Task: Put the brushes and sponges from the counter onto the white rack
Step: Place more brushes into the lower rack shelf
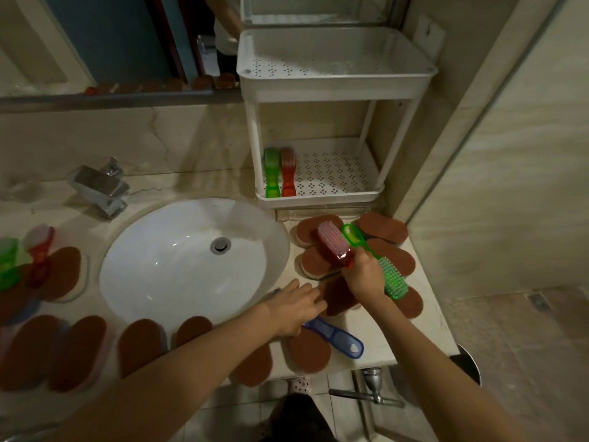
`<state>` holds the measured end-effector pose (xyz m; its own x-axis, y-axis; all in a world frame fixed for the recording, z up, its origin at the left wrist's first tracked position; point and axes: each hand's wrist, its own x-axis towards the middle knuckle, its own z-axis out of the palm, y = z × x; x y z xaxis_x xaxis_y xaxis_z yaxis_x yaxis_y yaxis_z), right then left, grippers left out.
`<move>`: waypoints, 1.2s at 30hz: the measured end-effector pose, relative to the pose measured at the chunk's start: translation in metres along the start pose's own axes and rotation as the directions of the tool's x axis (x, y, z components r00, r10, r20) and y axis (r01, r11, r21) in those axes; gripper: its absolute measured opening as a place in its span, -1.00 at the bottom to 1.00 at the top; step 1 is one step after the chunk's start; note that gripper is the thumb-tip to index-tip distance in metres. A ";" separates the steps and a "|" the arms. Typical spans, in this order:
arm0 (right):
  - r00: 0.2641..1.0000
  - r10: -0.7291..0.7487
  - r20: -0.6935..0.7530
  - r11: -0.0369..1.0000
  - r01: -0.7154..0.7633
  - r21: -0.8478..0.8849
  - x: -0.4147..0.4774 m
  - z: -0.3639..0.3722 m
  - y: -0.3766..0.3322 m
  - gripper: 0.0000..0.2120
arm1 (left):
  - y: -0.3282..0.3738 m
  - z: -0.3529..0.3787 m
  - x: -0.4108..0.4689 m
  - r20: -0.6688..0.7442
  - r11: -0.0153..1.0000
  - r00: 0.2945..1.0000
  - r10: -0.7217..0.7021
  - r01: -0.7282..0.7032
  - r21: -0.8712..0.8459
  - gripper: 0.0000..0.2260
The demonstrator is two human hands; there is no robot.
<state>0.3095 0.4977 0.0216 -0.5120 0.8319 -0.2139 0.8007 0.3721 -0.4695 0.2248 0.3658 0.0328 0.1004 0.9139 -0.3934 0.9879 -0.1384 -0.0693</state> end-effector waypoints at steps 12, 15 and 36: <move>1.000 0.015 -0.024 0.997 -0.013 0.078 0.007 -0.017 -0.002 -0.72 | -0.012 -0.011 0.009 -0.026 0.998 0.999 -0.023 0.025 0.061 -0.63; 0.999 0.019 -0.047 0.993 -0.013 0.117 0.013 -0.024 -0.006 -0.70 | -0.022 -0.023 0.012 -0.034 0.996 0.997 -0.067 0.068 0.050 -0.63; 1.000 -0.014 -0.027 0.999 0.012 -0.045 0.167 -0.071 -0.046 -0.75 | -0.178 -0.096 0.140 -0.225 0.927 0.974 0.033 0.054 0.370 -0.82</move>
<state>0.2087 0.6489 0.0685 -0.5143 0.8375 -0.1847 0.8075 0.4004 -0.4332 0.0741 0.5547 0.0780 0.1571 0.9712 -0.1792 0.8780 -0.2204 -0.4249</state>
